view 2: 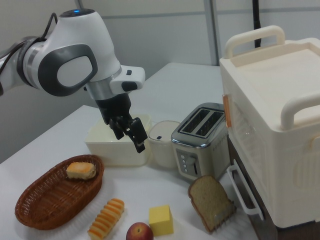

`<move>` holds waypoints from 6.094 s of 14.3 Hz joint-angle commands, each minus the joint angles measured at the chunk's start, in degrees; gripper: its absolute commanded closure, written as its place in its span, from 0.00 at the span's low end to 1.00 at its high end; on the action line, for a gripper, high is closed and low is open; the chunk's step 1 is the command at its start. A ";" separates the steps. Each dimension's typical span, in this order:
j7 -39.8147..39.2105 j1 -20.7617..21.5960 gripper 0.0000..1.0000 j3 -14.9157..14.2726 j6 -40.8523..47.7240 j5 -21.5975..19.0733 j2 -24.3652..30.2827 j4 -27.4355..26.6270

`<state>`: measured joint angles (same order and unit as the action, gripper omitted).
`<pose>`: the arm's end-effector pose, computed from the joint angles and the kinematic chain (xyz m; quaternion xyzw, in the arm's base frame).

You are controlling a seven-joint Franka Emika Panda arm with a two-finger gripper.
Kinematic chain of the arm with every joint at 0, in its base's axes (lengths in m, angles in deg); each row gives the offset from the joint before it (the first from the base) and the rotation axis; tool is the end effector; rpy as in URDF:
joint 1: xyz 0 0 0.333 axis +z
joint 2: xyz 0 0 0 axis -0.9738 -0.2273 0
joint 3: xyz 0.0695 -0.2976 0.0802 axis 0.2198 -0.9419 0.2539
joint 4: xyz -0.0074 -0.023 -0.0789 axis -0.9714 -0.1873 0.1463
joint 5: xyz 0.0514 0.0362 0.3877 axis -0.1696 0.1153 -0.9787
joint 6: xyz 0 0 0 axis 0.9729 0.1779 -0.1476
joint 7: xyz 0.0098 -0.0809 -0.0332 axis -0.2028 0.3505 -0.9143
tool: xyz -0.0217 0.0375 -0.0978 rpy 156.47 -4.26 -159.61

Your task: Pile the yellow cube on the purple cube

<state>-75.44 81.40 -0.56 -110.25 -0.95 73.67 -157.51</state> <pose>0.5714 -0.0451 0.6123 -0.9967 0.0739 -0.0330 0.0009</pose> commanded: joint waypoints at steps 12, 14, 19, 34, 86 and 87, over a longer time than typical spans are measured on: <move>1.52 -0.14 0.00 2.56 -4.59 -0.39 0.39 -6.80; 6.51 -1.19 0.00 2.92 -8.81 -0.30 0.65 -10.49; 23.84 -3.13 0.00 2.49 -15.42 0.14 -0.05 -17.71; 35.37 -3.84 0.00 1.87 -29.22 4.53 -6.02 -24.84; 3.55 -36.09 0.83 8.90 -28.78 7.52 -3.38 -20.09; 3.55 -36.09 0.83 8.90 -28.96 7.61 -3.56 -20.09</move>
<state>-70.65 46.20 7.00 -138.05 7.84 71.02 -178.24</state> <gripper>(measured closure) 0.436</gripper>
